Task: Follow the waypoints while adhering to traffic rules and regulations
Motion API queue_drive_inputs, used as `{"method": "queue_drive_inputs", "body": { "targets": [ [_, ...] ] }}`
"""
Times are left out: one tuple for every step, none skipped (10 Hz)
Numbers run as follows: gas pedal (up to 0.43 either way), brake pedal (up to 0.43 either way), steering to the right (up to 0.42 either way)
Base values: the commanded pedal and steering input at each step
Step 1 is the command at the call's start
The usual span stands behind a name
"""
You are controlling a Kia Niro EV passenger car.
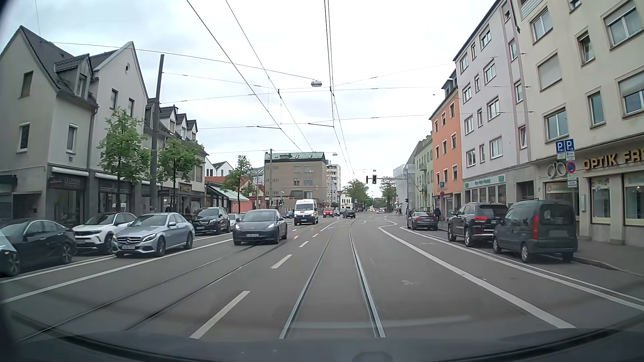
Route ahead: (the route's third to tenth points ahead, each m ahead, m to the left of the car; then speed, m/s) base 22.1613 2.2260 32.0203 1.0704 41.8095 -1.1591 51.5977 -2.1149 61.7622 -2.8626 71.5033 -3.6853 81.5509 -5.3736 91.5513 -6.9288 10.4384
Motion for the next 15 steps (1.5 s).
{"method": "queue_drive_inputs", "body": {
  "targets": [
    [0.331, 0.0, 0.031],
    [0.311, 0.0, 0.03],
    [0.299, 0.0, 0.026],
    [0.299, 0.0, 0.024],
    [0.287, 0.0, 0.023],
    [0.287, 0.0, 0.019],
    [0.28, 0.0, 0.017],
    [0.197, 0.0, 0.014],
    [0.138, 0.0, 0.013],
    [0.079, 0.0, 0.013],
    [0.0, 0.0, 0.009],
    [0.0, 0.0, 0.008],
    [0.0, 0.0, 0.008],
    [0.0, 0.0, 0.006],
    [0.0, 0.0, 0.005]
  ]
}}
